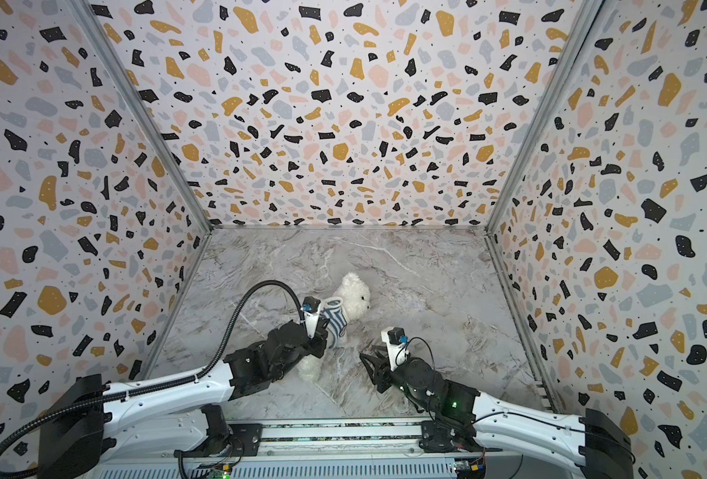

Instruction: Dress the teddy bear

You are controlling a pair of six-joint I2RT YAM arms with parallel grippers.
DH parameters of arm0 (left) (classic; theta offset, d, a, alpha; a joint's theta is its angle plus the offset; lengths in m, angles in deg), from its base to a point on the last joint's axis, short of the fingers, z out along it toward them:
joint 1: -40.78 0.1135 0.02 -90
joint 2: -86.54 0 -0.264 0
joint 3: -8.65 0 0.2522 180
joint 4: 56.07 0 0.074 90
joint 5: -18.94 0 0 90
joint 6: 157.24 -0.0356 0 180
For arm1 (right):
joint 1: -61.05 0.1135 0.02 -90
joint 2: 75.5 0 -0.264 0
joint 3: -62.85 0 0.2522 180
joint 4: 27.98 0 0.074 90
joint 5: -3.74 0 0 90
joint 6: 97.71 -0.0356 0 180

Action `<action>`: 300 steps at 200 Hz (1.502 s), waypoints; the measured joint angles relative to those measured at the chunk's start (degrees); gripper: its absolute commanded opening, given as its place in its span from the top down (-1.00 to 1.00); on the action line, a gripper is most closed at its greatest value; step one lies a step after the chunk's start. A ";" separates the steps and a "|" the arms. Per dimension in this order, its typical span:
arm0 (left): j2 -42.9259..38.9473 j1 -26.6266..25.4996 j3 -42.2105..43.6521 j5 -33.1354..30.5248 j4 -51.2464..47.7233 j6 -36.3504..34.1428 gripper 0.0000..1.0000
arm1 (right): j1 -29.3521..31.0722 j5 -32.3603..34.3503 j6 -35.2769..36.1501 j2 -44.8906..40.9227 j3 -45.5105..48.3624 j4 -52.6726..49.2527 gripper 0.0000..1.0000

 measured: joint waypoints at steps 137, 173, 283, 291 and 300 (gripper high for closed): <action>16.00 -18.47 0.79 -6.69 5.46 -7.76 0.65 | -13.38 -13.66 -1.75 -1.07 0.70 -9.11 0.12; 16.37 -18.69 2.34 -2.14 6.21 -5.40 0.34 | -13.38 -17.68 -3.48 3.08 4.94 -5.66 0.16; -5.86 -12.63 14.25 6.38 9.94 17.22 -0.15 | -13.27 -18.73 -4.31 4.85 6.75 -1.31 0.20; -5.81 -11.72 14.34 7.10 10.27 19.37 -0.09 | -13.18 -18.71 -4.39 4.85 6.82 -1.31 0.20; -5.49 -11.08 14.36 7.89 10.84 21.03 -0.02 | -13.05 -18.64 -4.44 4.87 6.86 -1.31 0.20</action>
